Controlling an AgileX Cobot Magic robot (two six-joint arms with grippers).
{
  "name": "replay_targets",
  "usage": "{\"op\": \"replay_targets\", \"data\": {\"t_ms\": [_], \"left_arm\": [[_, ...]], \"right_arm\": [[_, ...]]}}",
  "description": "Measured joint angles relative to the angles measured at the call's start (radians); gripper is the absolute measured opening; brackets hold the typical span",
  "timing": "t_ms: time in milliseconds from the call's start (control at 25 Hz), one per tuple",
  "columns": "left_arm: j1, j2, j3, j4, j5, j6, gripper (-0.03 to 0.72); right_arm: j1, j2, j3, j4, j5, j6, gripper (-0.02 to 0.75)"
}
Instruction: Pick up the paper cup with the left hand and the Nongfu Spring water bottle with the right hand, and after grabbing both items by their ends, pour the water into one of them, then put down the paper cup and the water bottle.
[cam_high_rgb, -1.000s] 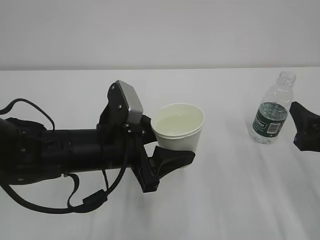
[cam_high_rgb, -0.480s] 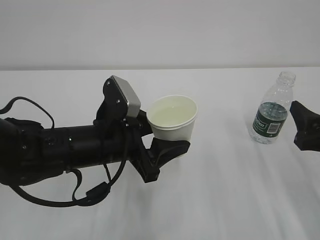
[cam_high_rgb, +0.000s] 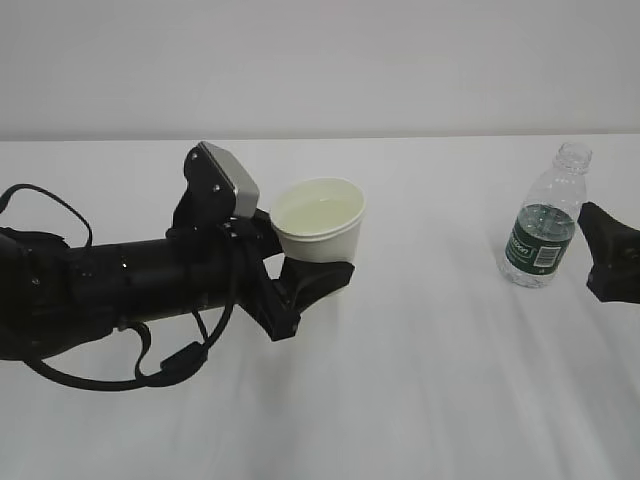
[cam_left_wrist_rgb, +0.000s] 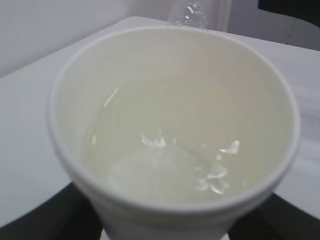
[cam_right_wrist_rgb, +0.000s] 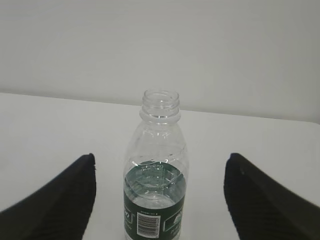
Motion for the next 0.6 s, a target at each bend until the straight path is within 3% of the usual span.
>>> {"op": "replay_targets", "data": {"t_ms": [600], "left_arm": [[0.149, 0.0, 0.0, -0.041, 0.002, 0.0, 0.473]], "right_arm": [[0.0, 0.0, 0.0, -0.014, 0.0, 0.0, 0.595]]}}
